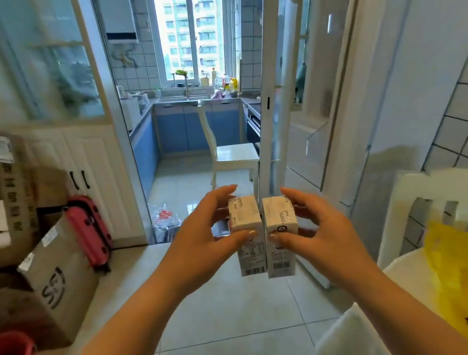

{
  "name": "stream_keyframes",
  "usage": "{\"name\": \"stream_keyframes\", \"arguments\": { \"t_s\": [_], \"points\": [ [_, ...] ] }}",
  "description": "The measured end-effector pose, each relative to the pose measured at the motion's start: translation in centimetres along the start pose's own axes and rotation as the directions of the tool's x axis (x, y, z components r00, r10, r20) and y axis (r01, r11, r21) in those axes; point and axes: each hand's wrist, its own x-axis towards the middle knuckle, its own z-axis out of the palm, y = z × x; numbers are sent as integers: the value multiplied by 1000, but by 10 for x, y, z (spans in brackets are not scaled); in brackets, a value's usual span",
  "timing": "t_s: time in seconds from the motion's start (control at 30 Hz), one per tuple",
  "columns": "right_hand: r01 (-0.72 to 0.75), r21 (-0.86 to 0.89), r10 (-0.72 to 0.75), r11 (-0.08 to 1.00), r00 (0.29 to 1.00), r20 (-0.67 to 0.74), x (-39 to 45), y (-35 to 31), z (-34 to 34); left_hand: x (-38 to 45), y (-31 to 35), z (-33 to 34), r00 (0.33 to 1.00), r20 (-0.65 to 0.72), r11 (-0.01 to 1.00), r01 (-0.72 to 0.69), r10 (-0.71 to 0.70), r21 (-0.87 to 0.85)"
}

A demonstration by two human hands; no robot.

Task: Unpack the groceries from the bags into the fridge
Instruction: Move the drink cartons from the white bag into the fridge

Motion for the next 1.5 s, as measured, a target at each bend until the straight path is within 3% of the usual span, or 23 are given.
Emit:
{"name": "stream_keyframes", "arguments": {
  "t_s": [0.3, 0.67, 0.83, 1.07, 1.23, 1.5],
  "points": [
    [6, 2, -6, 1000, 998, 69, 138, 41, 62, 102, -82, -47, 996, -44, 997, 82, -82, -9],
    [47, 77, -55, 996, 992, 113, 380, 114, 99, 323, -163, -91, 986, -144, 995, 95, -89, 36],
    [-11, 103, 2, 995, 997, 82, 460, 153, 108, 412, -206, -91, 975, -188, 993, 112, -119, -45],
    [-115, 16, 116, 993, 989, -97, 567, 227, 98, 559, -279, -57, 994, -69, 979, 71, -85, -190],
    [-180, -12, 170, 984, 947, -271, 646, 271, 78, 683, -314, -36, 995, 98, 968, 13, 12, -251],
    [-291, -48, 217, 956, 804, -554, 727, 325, 22, 848, -325, 35, 893, 363, 925, -132, 267, -356]
  ]
}}
